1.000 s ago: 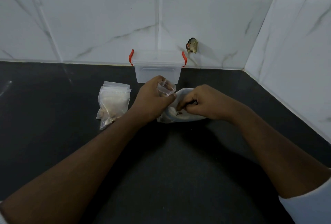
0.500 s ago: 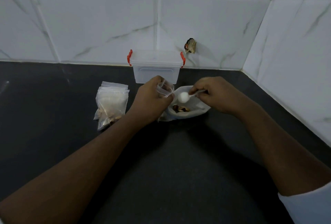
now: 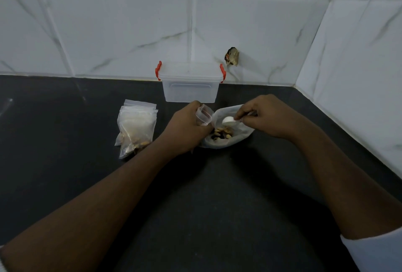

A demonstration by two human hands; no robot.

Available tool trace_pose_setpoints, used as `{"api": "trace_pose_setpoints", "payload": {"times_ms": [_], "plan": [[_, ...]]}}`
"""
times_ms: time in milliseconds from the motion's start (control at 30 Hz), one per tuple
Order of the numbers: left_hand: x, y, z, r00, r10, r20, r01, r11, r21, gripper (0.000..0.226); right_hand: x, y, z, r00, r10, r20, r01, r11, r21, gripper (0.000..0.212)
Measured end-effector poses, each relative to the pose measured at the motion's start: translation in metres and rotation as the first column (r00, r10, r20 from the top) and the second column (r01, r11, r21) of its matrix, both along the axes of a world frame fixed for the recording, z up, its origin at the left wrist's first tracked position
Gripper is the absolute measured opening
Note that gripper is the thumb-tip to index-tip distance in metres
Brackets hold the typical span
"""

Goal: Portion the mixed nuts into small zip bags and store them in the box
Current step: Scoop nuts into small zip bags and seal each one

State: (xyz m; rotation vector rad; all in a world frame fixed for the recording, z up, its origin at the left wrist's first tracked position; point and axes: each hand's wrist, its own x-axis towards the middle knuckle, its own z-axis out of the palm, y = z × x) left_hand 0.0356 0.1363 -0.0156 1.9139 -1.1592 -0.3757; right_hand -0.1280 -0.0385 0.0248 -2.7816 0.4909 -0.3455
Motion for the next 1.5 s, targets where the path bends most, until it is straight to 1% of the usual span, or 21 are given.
{"api": "trace_pose_setpoints", "payload": {"times_ms": [100,200,333,400,467,567,667,733,800,867,933,1100,1133,1167,1233,1267,1300,1367,1433,1500], "plan": [[0.000,0.000,-0.001,1.000,-0.027,-0.007,0.027,0.999,0.025,0.044,0.002,0.005,-0.002,0.998,0.026,-0.053,-0.024,0.999,0.036,0.024],[0.000,0.000,-0.001,0.999,-0.024,-0.025,0.024,0.999,0.023,0.042,-0.003,0.006,0.006,1.000,-0.006,-0.027,0.009,0.994,0.109,0.021],[0.003,-0.001,-0.002,0.998,0.012,-0.055,-0.011,1.000,0.011,0.044,-0.001,0.009,0.004,1.000,0.010,-0.008,-0.007,0.948,0.317,0.021],[0.003,-0.001,-0.002,0.997,0.021,-0.075,-0.021,1.000,0.011,0.046,0.002,0.010,-0.001,0.999,-0.034,0.005,0.027,0.880,0.475,0.020],[0.002,-0.001,-0.002,0.996,0.024,-0.089,-0.023,1.000,0.005,0.047,0.003,0.008,-0.004,0.995,-0.095,0.005,0.070,0.771,0.632,0.018],[0.002,-0.001,-0.002,0.995,0.024,-0.096,-0.025,1.000,-0.005,0.046,0.004,0.005,-0.010,0.987,-0.164,-0.003,0.104,0.610,0.785,0.016],[0.002,-0.001,-0.001,0.995,0.022,-0.101,-0.024,1.000,-0.018,0.044,0.005,0.000,-0.012,0.976,-0.217,0.024,0.081,0.465,0.882,0.019],[0.001,-0.001,0.000,0.995,0.031,-0.099,-0.033,0.999,-0.015,0.045,0.004,-0.004,-0.011,0.974,-0.225,0.041,0.050,0.387,0.921,0.021],[0.001,-0.001,0.000,0.995,0.030,-0.094,-0.032,0.999,-0.015,0.046,0.003,-0.008,-0.010,0.969,-0.241,0.061,0.025,0.338,0.941,0.021],[0.001,-0.001,0.000,0.996,0.017,-0.092,-0.019,1.000,-0.020,0.045,0.002,-0.010,-0.008,0.960,-0.263,0.092,-0.005,0.314,0.950,0.021],[0.002,0.000,0.000,0.995,0.004,-0.098,-0.007,1.000,-0.025,0.044,0.001,-0.011,-0.006,0.954,-0.261,0.146,-0.057,0.323,0.945,0.021],[0.000,0.000,0.000,0.995,-0.018,-0.101,0.014,0.999,-0.039,0.043,0.001,0.001,0.000,0.919,-0.167,0.358,-0.251,0.454,0.855,0.021],[0.000,0.000,0.000,0.994,-0.023,-0.103,0.019,0.999,-0.038,0.044,0.002,0.006,0.001,0.915,-0.131,0.381,-0.271,0.500,0.823,0.021],[0.000,0.000,-0.001,0.994,-0.031,-0.101,0.027,0.999,-0.039,0.044,0.002,0.010,0.002,0.918,-0.084,0.389,-0.274,0.576,0.770,0.022],[0.001,0.001,-0.003,0.995,-0.035,-0.091,0.031,0.998,-0.048,0.045,0.004,0.019,0.003,0.938,0.041,0.344,-0.248,0.772,0.585,0.024],[0.002,0.001,-0.004,0.996,-0.030,-0.082,0.026,0.998,-0.051,0.047,0.004,0.022,0.002,0.946,0.088,0.312,-0.240,0.837,0.491,0.025],[0.003,0.001,-0.005,0.997,-0.024,-0.074,0.020,0.998,-0.054,0.047,0.005,0.023,0.002,0.948,0.116,0.296,-0.243,0.865,0.440,0.026],[0.003,0.000,-0.004,0.997,-0.017,-0.077,0.012,0.998,-0.058,0.047,0.004,0.022,0.002,0.938,0.117,0.326,-0.256,0.869,0.424,0.027],[0.002,0.000,-0.003,0.995,-0.019,-0.103,0.013,0.998,-0.056,0.043,0.003,0.018,0.004,0.919,0.063,0.390,-0.243,0.868,0.433,0.026],[0.002,0.001,-0.001,0.993,-0.020,-0.118,0.014,0.998,-0.054,0.039,0.001,0.011,0.006,0.911,0.021,0.411,-0.199,0.898,0.393,0.024]]}}
